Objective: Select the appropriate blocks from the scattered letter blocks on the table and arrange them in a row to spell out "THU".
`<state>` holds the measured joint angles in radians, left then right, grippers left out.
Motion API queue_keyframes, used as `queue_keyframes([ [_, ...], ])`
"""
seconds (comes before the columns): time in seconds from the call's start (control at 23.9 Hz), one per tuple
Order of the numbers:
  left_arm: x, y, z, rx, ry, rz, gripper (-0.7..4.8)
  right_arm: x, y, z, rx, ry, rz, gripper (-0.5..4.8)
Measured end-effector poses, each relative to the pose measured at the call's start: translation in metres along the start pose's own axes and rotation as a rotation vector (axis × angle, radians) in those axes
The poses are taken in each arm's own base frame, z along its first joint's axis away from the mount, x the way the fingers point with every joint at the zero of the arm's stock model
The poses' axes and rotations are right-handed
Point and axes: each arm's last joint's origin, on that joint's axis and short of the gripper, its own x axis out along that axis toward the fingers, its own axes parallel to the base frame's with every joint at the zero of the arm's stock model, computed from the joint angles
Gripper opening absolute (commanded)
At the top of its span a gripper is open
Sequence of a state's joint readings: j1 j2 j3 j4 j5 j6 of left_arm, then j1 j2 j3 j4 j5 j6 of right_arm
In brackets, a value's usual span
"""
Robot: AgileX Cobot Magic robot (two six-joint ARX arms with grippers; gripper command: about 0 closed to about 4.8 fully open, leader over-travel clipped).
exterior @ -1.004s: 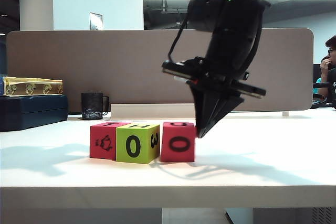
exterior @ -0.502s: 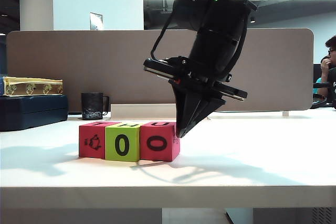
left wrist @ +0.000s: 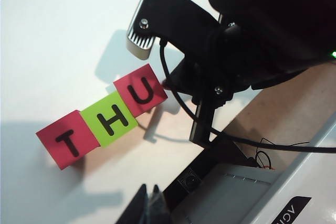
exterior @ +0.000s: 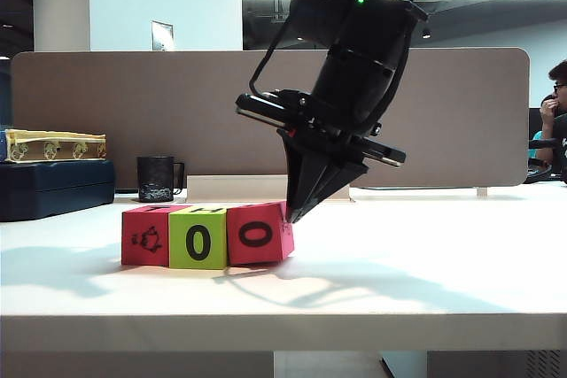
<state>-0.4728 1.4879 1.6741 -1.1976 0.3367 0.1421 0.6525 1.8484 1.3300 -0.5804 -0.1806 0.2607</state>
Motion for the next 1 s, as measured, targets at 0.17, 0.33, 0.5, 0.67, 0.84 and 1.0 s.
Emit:
queue_keyframes([
  [0.17,0.000,0.000,0.000,0.000,0.001,0.000,-0.05,0.009,-0.002,0.000,0.004,0.015,-0.004,-0.05],
  [0.33,0.000,0.000,-0.002,-0.005,0.016,-0.002,-0.05,0.023,-0.005,-0.002,0.009,0.044,-0.012,-0.05],
  [0.5,0.000,0.000,-0.002,-0.005,0.017,-0.002,-0.05,0.024,-0.005,-0.001,0.006,0.030,-0.008,-0.05],
  [0.67,0.000,0.000,-0.002,-0.005,0.017,-0.002,-0.05,0.024,-0.004,0.001,0.003,0.011,-0.003,-0.05],
  [0.84,0.000,0.000,-0.002,-0.005,0.017,-0.002,-0.05,0.024,-0.004,0.002,0.000,-0.003,0.001,-0.05],
  [1.0,0.000,0.000,-0.002,-0.005,0.017,-0.002,-0.05,0.024,-0.004,0.003,-0.001,-0.008,0.002,-0.05],
])
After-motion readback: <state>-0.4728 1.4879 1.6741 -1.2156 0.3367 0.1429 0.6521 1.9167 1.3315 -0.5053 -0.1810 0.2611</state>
